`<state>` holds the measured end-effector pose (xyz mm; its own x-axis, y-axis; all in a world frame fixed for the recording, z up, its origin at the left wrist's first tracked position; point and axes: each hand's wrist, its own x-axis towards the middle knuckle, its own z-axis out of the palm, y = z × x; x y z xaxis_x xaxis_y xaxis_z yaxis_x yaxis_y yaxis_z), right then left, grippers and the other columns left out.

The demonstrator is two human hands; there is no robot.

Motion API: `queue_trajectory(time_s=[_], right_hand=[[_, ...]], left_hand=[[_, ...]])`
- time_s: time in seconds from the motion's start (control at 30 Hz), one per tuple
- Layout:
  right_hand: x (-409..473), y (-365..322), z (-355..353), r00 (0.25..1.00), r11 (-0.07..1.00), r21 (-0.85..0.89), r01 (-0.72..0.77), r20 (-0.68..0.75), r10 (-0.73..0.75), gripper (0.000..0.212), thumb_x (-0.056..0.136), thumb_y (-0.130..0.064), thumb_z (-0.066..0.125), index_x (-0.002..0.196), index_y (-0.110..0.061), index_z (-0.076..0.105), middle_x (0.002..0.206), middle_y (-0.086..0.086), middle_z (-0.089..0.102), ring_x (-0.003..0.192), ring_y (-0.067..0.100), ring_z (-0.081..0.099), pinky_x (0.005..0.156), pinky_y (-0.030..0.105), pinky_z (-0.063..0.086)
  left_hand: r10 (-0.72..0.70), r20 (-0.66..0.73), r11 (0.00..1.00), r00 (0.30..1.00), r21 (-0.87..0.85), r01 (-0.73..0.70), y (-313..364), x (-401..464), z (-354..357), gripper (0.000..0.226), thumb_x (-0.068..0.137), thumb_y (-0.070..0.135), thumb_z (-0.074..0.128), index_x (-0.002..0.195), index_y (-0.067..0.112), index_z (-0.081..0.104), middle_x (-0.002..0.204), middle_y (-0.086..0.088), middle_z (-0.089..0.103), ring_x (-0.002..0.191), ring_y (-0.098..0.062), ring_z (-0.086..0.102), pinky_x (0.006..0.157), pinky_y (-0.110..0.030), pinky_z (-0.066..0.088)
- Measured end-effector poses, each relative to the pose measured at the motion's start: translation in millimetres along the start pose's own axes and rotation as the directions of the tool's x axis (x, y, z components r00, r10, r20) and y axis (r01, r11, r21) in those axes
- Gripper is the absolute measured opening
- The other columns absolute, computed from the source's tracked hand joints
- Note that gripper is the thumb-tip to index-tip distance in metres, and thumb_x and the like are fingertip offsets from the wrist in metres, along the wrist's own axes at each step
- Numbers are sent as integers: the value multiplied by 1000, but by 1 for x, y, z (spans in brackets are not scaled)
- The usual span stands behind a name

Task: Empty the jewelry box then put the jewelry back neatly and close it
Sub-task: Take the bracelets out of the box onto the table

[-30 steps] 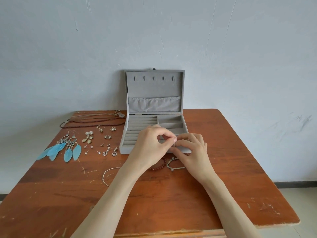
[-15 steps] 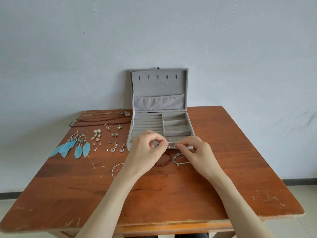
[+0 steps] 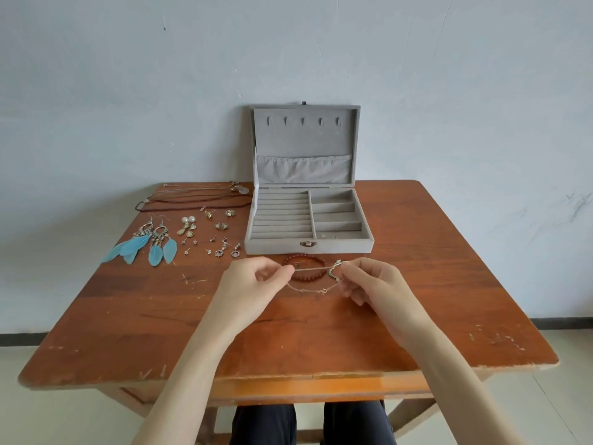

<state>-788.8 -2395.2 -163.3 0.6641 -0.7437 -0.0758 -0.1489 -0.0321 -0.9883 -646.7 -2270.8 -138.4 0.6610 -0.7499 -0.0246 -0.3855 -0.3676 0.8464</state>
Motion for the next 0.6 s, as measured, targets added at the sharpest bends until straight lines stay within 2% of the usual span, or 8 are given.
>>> queue_trajectory(time_s=[0.07,0.1,0.13,0.2,0.27,0.33,0.47,0.6], right_hand=[[-3,-3,3,999,963,-268,22,-35,-33,25,89,-22,55,68,-11,62,62,-5,57,58,7,47,60,19,39],[-3,-4,4,999,930,-367,23,-35,-39,26,89,-24,54,65,-15,60,62,-7,56,57,6,47,59,18,39],[-4,-5,6,999,899,-437,12,-31,-28,27,89,-26,54,63,-19,57,62,-9,56,57,5,47,57,17,38],[-2,-3,6,999,848,-530,-27,-42,6,27,88,-31,56,61,-23,55,62,-11,55,60,6,49,63,20,40],[-1,-1,7,997,794,-606,-51,-70,10,25,86,-36,59,65,-22,58,62,-13,53,70,13,53,79,30,41],[-2,-1,7,996,738,-673,-59,-90,-2,25,85,-39,60,70,-20,61,63,-17,51,77,16,52,91,37,37],[-2,-1,9,993,675,-735,-65,-118,-33,22,85,-42,59,73,-23,59,74,-14,55,84,13,47,92,35,32],[-2,2,10,991,658,-751,-52,-120,-58,20,83,-43,61,75,-25,57,66,-18,48,88,14,48,89,34,34]], left_hand=[[21,-32,990,999,142,-16,-7,-3,-1,19,85,38,60,81,22,69,75,17,59,72,2,53,57,-6,34],[39,-40,981,998,192,-31,-10,-4,0,21,85,39,60,83,21,70,81,14,60,77,0,52,60,-6,35],[55,-44,972,998,231,-43,-15,-3,1,22,84,40,60,83,20,70,84,11,60,84,-3,52,67,-10,37],[72,-54,953,996,299,-53,-22,-1,4,25,83,42,61,81,19,72,85,7,58,96,-14,50,82,-27,43],[89,-56,922,994,383,-61,-27,0,6,27,83,43,60,83,19,72,87,5,56,98,-18,45,88,-36,42],[118,-60,895,991,439,-80,-29,0,9,29,83,44,60,84,18,71,90,4,55,98,-18,41,87,-32,38],[150,-74,882,986,460,-100,-30,1,12,27,82,47,60,75,21,67,83,9,47,94,-15,37,82,-26,33],[156,-78,873,985,477,-101,-33,2,13,27,80,50,61,69,25,59,78,11,40,92,-15,35,81,-25,33]])
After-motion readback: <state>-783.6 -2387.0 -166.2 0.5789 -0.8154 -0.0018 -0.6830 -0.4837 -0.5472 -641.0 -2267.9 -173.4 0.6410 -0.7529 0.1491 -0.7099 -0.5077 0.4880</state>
